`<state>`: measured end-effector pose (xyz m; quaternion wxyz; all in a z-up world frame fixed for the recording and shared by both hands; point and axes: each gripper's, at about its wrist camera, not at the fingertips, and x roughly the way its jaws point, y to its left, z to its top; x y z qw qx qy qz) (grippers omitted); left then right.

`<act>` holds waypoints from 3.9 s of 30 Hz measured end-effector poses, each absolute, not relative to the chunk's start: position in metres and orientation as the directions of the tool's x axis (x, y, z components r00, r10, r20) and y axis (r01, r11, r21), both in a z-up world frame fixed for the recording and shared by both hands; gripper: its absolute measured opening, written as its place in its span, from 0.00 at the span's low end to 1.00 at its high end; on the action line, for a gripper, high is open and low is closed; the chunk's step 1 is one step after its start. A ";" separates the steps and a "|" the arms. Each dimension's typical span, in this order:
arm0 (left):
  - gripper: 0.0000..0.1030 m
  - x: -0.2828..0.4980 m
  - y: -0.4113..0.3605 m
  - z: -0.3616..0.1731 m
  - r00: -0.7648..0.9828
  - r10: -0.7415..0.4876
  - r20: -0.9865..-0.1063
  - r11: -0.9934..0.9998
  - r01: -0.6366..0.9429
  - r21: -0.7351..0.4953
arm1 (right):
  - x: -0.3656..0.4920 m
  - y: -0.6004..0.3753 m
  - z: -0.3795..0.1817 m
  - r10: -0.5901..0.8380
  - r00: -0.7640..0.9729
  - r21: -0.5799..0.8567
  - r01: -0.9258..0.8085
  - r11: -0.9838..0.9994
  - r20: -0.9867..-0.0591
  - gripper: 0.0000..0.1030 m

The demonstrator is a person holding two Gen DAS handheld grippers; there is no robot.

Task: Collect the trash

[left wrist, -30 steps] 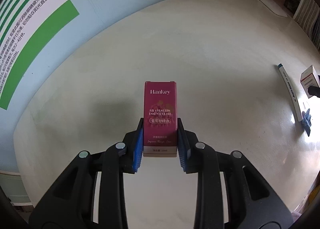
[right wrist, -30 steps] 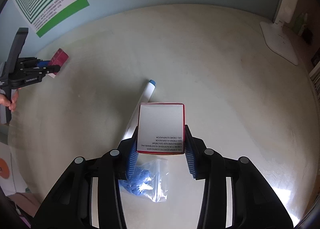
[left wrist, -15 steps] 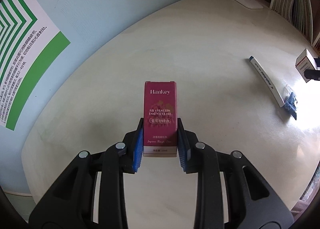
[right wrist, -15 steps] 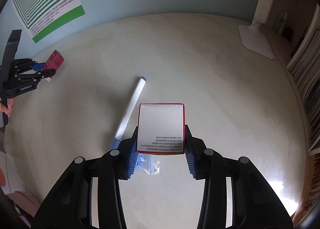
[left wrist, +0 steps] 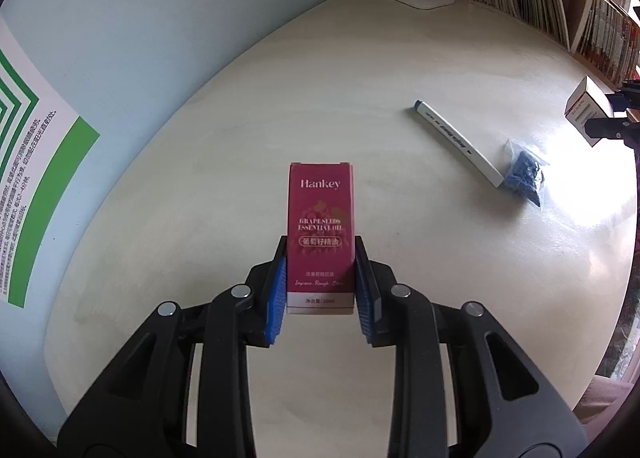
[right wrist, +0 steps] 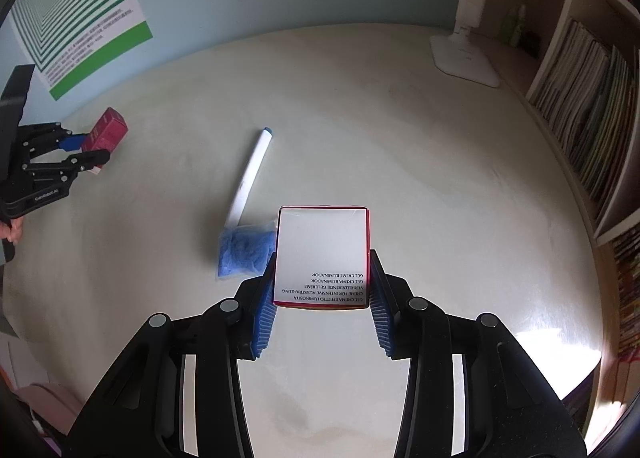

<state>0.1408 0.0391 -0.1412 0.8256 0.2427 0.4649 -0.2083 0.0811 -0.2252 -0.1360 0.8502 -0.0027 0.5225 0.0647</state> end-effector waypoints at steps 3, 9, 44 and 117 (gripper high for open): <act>0.26 0.118 0.025 -0.139 0.470 -0.149 -0.870 0.776 0.601 0.192 | 0.067 -0.224 -0.138 0.092 0.445 0.060 -0.086 0.994 -0.891 0.41; 0.26 0.104 0.013 -0.146 0.449 -0.191 -0.873 0.709 0.678 0.194 | 0.036 -0.224 -0.142 0.065 0.448 0.063 -0.019 0.998 -0.892 0.41; 0.26 -0.132 -0.200 -0.149 0.208 -0.380 -0.901 0.143 0.976 0.165 | -0.292 -0.348 -0.153 -0.146 0.450 0.141 0.544 0.827 -0.881 0.41; 0.34 -0.348 -0.364 -0.523 -0.084 -0.005 -0.996 -0.190 0.978 -0.081 | -0.491 -0.422 -0.529 0.109 0.459 0.465 0.804 0.371 -0.882 0.44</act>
